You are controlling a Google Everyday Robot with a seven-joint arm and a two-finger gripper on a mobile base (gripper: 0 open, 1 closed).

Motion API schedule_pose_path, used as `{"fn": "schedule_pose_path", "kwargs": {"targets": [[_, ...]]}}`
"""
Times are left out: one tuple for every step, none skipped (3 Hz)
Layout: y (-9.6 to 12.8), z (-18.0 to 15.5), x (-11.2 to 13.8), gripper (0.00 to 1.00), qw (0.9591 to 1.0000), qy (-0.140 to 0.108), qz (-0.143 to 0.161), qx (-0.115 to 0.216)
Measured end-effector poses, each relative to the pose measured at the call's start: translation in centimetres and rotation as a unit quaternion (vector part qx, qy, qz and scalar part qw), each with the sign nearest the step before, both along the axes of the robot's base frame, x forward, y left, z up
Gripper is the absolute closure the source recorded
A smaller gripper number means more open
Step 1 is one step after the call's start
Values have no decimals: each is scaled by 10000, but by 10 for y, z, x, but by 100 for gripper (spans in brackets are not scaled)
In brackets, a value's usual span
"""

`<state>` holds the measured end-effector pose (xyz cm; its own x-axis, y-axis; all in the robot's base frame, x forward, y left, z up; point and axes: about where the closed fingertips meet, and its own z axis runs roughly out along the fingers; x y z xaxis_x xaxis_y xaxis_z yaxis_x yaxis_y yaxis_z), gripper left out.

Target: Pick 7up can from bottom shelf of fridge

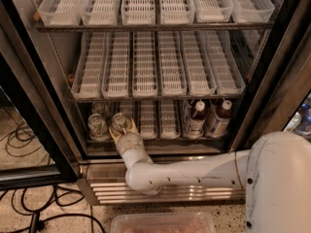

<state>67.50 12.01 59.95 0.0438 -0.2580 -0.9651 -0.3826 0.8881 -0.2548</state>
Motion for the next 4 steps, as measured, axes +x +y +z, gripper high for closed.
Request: {"fn": "schedule_pose_path", "kwargs": {"targets": [[1,0,0,100,10000,7,12,6],[8,2,-2,100,9998,62,159,40],[12,5,-5,100,9996,91,274,61],[11,14,-10,100,9992,173,342,108]]}}
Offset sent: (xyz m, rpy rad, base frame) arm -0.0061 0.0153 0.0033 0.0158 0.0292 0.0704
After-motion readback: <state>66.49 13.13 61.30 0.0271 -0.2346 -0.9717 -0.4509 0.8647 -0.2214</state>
